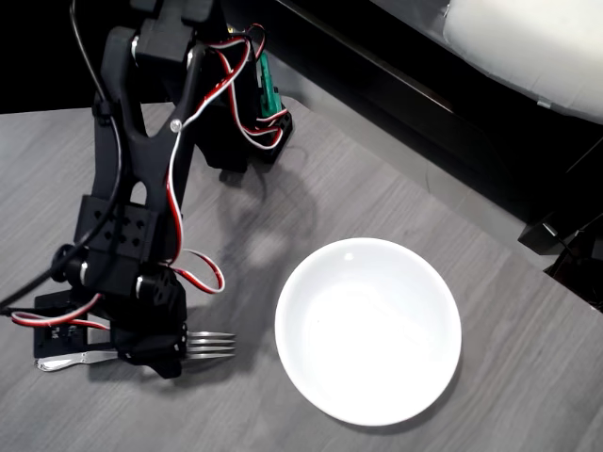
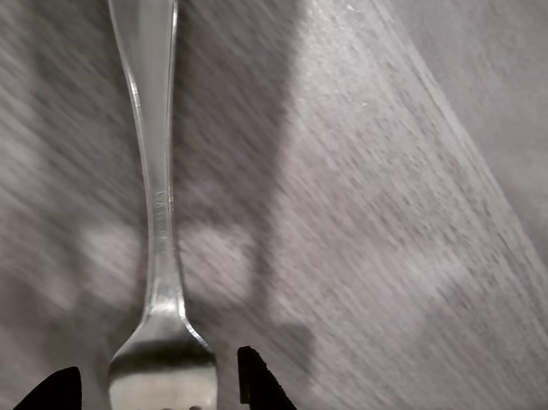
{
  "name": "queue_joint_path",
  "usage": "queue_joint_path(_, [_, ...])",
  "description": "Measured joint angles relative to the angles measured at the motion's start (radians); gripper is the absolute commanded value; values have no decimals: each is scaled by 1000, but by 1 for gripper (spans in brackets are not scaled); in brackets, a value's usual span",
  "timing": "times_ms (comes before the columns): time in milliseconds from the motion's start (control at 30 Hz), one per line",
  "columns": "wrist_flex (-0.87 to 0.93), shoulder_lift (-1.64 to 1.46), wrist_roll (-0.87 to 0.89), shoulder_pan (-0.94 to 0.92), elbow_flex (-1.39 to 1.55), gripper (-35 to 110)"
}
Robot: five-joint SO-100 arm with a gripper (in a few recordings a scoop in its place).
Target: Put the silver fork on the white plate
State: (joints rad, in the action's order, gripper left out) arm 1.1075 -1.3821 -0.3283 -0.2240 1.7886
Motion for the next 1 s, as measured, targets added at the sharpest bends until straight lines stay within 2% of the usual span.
queue_joint_path(200, [-17, 25, 0, 2, 0, 18])
queue_joint_path(533, [-21, 25, 0, 8, 0, 1])
queue_joint_path(1000, [-20, 26, 0, 6, 0, 0])
